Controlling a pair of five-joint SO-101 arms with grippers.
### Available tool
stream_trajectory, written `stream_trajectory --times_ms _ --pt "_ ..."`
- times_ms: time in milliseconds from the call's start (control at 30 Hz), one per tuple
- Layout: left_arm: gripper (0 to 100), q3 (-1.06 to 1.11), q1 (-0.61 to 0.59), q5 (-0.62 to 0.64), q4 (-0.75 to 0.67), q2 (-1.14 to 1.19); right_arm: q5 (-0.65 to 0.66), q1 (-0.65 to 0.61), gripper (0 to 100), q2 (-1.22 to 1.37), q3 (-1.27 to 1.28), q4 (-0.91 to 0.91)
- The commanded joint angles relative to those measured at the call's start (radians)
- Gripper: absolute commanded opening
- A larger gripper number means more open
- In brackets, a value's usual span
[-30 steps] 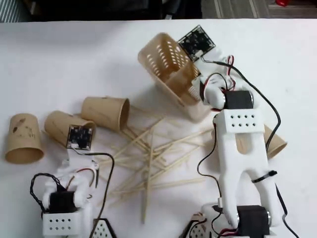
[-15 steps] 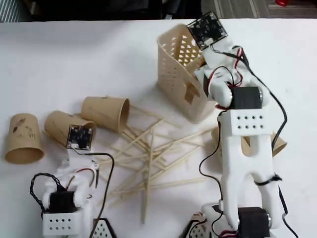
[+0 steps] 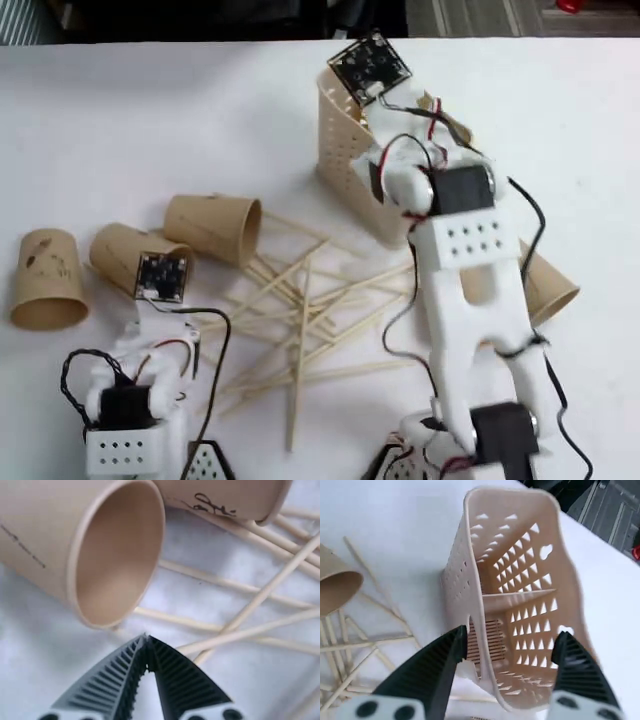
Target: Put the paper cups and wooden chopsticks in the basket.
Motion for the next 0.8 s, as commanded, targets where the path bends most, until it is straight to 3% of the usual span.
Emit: stream_trajectory --times_ms 0,100,300,567,767 --pt "3 -0.003 -0.005 -0.006 0.005 0.005 -0.008 -0.005 28.3 0.059 -0.043 0.002" --pt "3 -0.003 -0.005 -0.006 0.005 0.005 -0.008 -0.007 26.4 0.104 -0.054 0.002" --pt "3 -0.003 -0.005 -0.006 0.005 0.005 0.020 -0.005 1.2 0.139 -0.109 0.010" --pt "3 -0.003 -0.005 -0.008 0.005 0.005 0.249 0.022 2.0 0.136 -0.160 0.174" --pt "3 -0.003 -0.005 -0.008 0.005 0.005 0.327 0.028 1.9 0.136 -0.176 0.243"
